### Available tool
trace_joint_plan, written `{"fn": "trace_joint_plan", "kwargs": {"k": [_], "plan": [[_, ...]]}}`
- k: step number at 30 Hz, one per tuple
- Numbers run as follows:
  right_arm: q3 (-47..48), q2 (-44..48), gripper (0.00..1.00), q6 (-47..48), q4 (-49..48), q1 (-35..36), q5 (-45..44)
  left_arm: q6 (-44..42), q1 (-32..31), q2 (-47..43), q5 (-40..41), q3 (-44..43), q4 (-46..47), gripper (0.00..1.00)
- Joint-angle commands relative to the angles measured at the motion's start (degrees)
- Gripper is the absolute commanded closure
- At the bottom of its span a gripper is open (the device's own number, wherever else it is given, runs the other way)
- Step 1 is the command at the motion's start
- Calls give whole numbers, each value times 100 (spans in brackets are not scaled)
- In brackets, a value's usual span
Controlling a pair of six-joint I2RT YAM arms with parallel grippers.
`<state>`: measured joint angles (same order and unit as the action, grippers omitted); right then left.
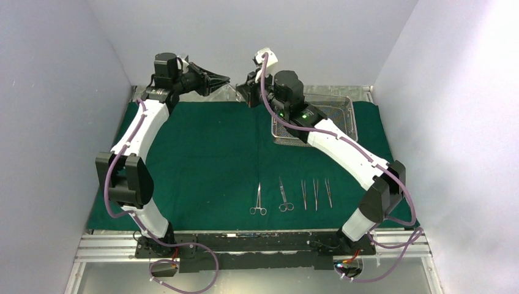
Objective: Open and lay out the surgical kit
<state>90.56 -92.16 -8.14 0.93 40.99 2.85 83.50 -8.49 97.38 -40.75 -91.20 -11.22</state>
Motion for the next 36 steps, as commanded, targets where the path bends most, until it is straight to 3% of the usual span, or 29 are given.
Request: {"fn": "trace_joint_plan", "kwargs": {"k": [1,4,6,12,17,22,36], "plan": [[217,-43,78,-137,-121,27,-165,-516,-65,-103,-120,-64,-233,100],[233,-7,45,-229,310,4,-274,-1010,-37,-148,19,-17,-766,100],[90,102,37,-259,419,-32,-414,-1600,-15,-152,192,-55,-1358,100],[-619,699,33,-738,598,-281,-457,-4203,-109,72,1453,-334,-4044,100],[-1079,963,34,-1420,1016,-587,-913,-5123,-690,321,2415,-38,-5212,100],[-1439,1146,36,-2251,1668,-1038,-1380,-4909,-1598,244,2923,732,-5161,100],[-2359,1570,41,-3307,2741,-1374,-1534,-3020,-2920,-63,4201,2333,-4338,100]]}}
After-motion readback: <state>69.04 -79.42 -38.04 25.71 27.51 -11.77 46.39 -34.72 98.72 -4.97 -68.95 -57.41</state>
